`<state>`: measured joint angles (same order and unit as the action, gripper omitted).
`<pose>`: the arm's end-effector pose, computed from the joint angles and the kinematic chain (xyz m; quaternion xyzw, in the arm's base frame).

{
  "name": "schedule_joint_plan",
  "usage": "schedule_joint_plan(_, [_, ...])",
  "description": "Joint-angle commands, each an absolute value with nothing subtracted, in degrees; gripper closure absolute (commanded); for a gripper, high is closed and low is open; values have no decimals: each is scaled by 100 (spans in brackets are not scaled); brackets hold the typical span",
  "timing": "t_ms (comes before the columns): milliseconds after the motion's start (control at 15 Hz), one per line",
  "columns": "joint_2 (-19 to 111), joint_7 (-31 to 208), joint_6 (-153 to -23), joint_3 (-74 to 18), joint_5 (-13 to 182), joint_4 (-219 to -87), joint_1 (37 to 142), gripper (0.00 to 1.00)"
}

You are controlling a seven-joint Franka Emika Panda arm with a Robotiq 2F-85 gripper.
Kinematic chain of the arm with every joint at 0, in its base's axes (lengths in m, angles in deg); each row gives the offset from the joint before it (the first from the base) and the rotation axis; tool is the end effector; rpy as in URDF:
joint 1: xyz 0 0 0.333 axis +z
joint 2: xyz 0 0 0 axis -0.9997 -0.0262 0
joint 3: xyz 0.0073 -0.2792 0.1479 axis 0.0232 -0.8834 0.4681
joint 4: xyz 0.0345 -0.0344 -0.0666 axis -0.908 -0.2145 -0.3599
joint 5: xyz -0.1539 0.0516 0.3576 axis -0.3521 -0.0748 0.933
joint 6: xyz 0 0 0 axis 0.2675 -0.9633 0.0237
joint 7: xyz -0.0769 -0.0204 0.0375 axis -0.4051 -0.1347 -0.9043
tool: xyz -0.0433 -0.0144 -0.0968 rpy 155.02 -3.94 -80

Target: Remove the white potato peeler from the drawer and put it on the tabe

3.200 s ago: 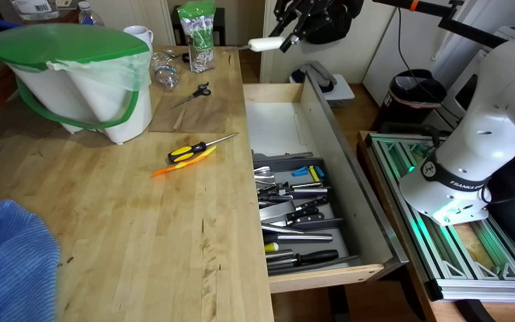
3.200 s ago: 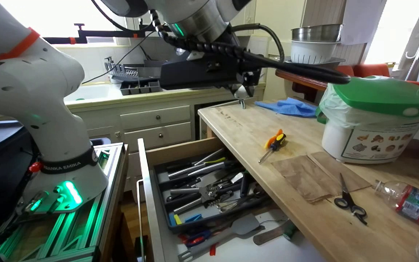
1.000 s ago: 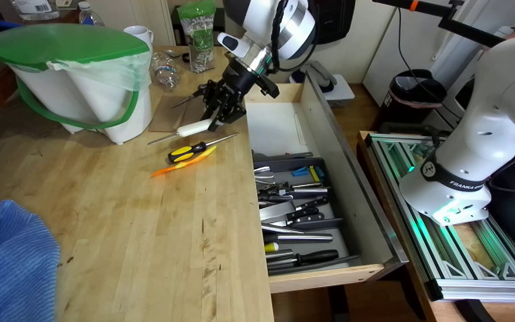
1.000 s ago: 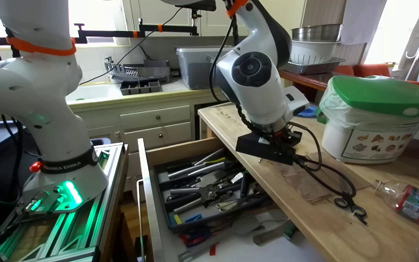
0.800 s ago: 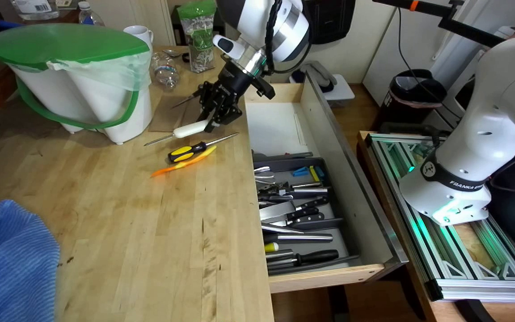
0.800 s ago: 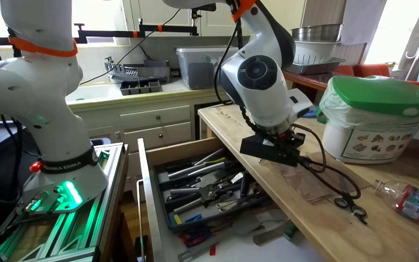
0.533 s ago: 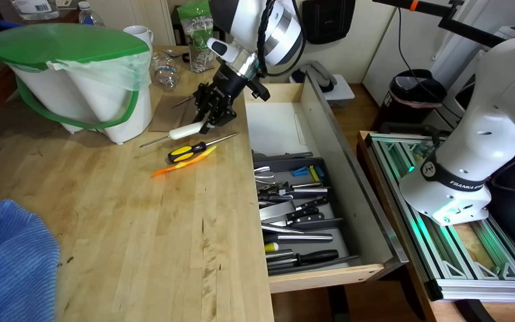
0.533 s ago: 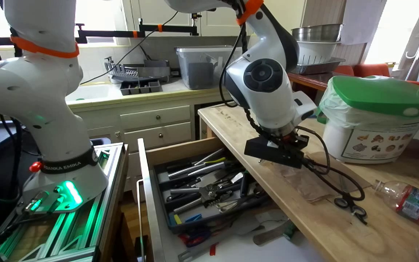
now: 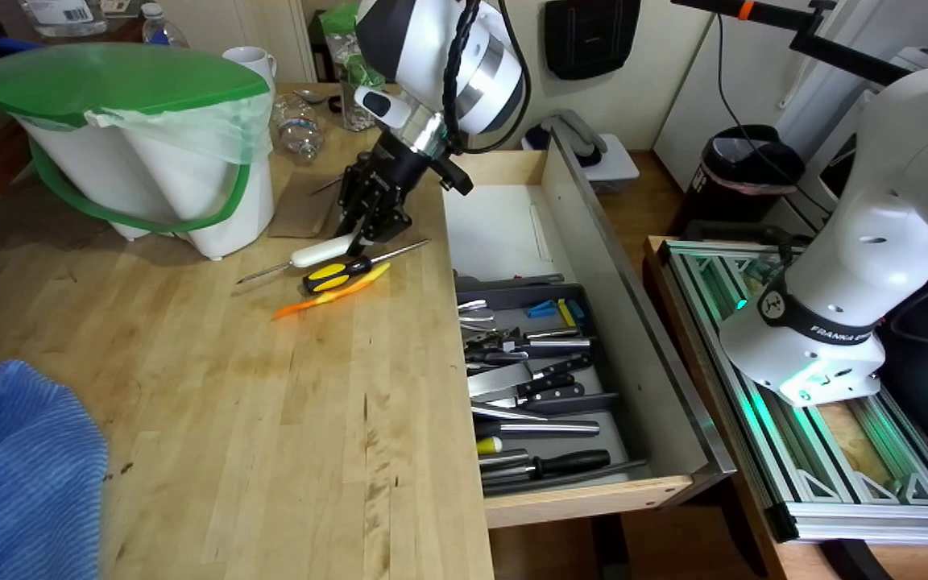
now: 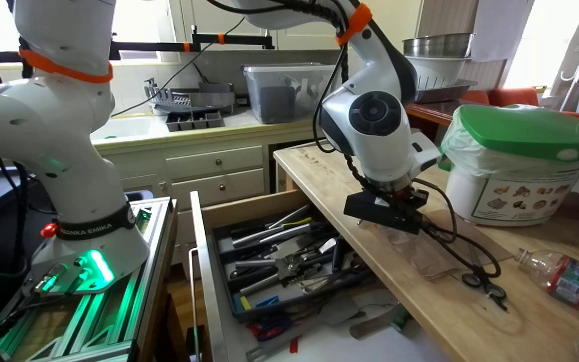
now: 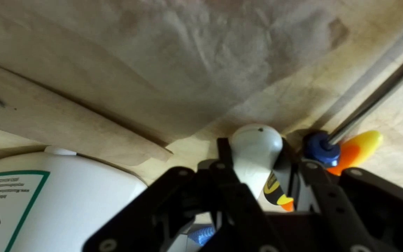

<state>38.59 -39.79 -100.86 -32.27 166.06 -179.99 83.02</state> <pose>0.5635 -0.1527 0.2272 -0.8717 -0.3494 -0.3328 0.0853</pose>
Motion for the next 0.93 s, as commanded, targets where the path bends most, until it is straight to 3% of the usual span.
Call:
schedule_joint_plan(0, [3721,-3776,-10183,-3130,16442,-17833,8236,33])
schedule_joint_plan(333, [4158,-3453,-10202,-3165,16007,-17998,8320,0])
schedule_joint_plan(533, [5082,-2625,-10117,-3224,15193,-18462,8416,0])
schedule_joint_plan(867, [6495,-784,-8722,-3121,14424,-19018,8300,0])
